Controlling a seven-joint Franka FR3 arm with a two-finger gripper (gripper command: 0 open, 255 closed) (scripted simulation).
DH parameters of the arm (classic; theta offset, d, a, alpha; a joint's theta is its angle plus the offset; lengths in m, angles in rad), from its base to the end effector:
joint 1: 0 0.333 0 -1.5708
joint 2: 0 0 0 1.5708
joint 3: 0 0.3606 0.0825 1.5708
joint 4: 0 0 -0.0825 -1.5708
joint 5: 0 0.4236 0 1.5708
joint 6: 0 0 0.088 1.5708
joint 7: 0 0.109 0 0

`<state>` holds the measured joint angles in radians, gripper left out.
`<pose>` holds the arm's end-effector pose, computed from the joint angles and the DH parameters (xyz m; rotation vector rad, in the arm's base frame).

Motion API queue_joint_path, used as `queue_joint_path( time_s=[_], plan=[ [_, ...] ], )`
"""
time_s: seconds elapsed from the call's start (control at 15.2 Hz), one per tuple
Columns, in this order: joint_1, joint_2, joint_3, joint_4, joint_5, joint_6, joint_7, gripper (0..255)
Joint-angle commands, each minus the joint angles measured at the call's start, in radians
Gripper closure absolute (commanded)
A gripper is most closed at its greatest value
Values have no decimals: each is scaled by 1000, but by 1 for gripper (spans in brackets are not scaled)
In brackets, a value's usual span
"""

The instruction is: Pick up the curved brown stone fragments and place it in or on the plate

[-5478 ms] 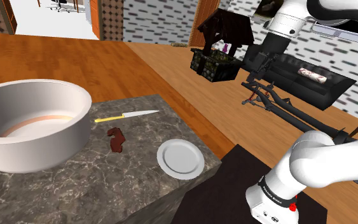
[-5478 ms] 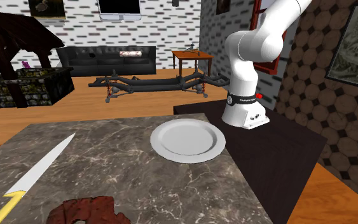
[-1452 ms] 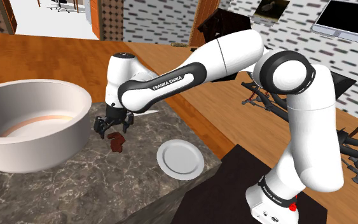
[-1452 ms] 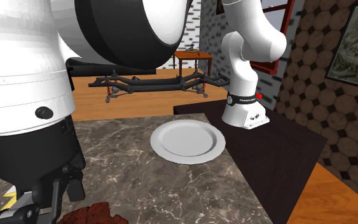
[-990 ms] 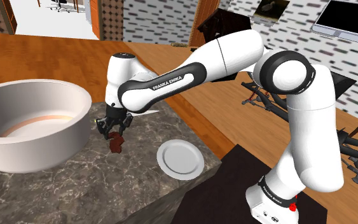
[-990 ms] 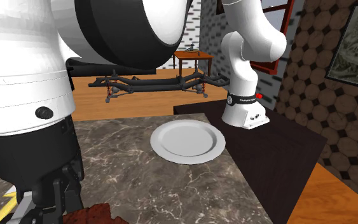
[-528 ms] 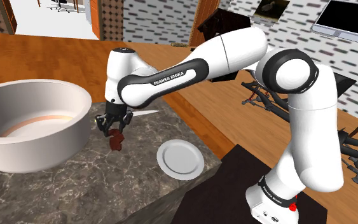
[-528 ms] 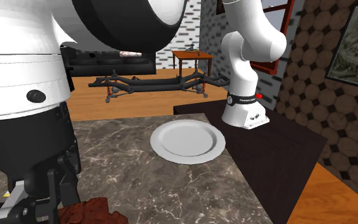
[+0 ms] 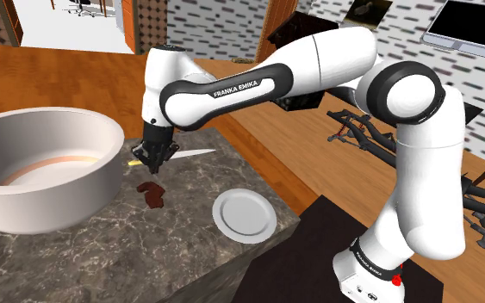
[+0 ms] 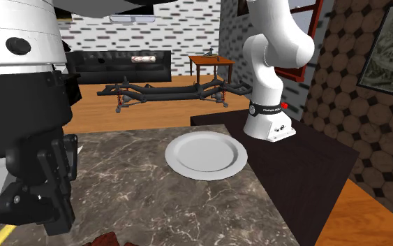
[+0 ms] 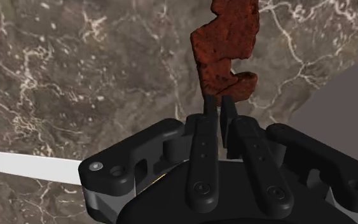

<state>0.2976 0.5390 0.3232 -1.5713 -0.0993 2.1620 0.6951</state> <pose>0.6376 0.4041 0.3655 -3.0291 0.1085 -0.0248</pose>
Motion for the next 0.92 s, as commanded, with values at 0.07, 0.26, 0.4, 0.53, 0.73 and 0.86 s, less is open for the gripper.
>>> queue_joint_path(
  time_s=[0.07,0.26,0.4,0.53,0.73,0.86],
  plan=[
    [0,-11,3,22,4,-33,0,255],
    [25,28,-1,53,-28,-61,-9,0],
    [71,92,-7,119,-82,-134,-31,0],
    [87,117,-11,132,-101,-146,-38,0],
    [88,132,-15,116,-106,-115,-35,0],
    [89,143,-17,106,-109,-94,-33,0]
  ],
)
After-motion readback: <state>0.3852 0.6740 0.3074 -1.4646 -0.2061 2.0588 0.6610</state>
